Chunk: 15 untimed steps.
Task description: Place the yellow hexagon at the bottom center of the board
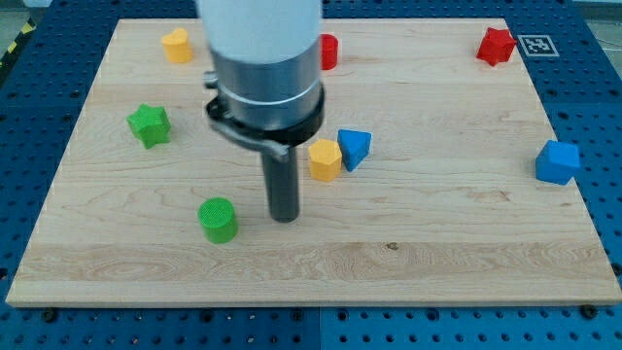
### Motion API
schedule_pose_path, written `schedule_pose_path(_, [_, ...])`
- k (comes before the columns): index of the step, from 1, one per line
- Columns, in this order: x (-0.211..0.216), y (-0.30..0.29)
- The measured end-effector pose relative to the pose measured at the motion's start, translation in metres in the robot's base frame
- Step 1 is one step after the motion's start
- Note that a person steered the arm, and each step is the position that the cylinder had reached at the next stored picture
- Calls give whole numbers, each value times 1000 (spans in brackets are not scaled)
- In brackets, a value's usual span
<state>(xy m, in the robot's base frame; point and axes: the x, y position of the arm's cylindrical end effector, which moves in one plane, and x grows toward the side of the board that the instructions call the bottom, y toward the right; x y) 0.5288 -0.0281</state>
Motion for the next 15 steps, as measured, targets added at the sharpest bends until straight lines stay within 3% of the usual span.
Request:
schedule_pose_path(3, [22, -78])
schedule_pose_path(5, [-6, -76])
schedule_pose_path(7, [19, -131])
schedule_pose_path(8, [-12, -121])
schedule_pose_path(10, [-80, -43])
schedule_pose_path(11, [-92, -12])
schedule_pose_path(13, [-87, -2])
schedule_pose_path(15, [-32, 4])
